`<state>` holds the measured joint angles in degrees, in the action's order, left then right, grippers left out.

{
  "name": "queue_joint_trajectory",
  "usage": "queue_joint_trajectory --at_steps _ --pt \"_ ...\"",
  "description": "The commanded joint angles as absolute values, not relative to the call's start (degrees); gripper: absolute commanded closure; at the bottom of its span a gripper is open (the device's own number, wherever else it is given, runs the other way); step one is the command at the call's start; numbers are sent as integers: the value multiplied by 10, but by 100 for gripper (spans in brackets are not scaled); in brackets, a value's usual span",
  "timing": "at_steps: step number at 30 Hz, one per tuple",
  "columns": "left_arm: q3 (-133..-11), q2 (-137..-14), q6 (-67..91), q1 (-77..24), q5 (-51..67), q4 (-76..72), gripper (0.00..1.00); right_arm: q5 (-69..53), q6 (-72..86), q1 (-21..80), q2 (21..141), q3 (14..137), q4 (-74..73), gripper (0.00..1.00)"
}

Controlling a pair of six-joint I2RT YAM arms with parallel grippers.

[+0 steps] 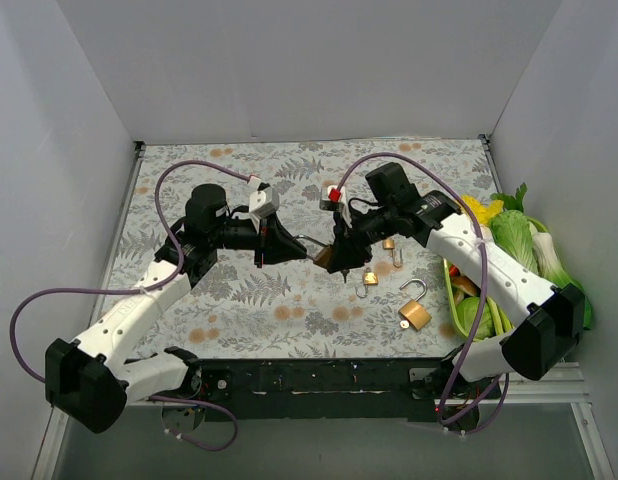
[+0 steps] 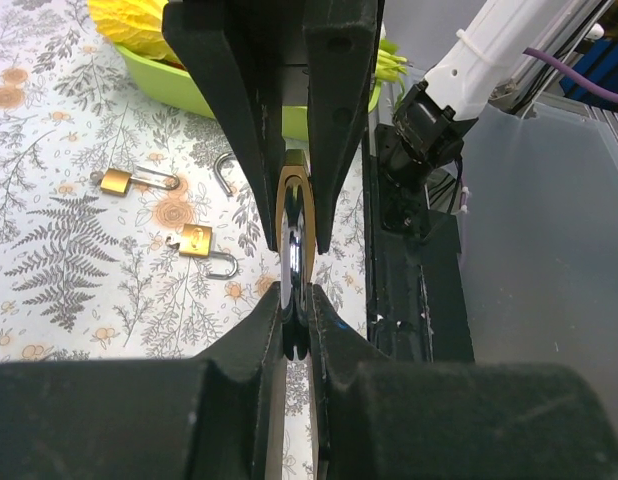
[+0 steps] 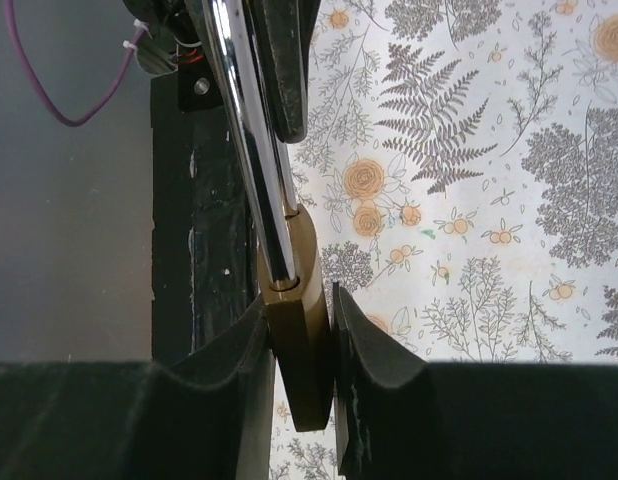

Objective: Lock with the key
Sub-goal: Lock the lock.

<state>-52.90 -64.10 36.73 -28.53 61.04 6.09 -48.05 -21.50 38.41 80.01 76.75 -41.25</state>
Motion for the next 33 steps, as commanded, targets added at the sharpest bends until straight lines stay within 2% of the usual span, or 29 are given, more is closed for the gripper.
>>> queue_joint_trajectory --at_steps 1,13,18,33 --pt "-496 -680 352 -379 657 59 100 -568 -139 426 813 864 -95 99" --pt "-457 -694 401 -404 664 -18 100 -577 -101 426 829 888 -18 99" --pt "-434 -694 445 -417 663 -70 100 -595 -56 432 829 882 59 99" --pt "-399 -702 520 -432 679 -142 100 -599 -22 471 791 860 154 99"
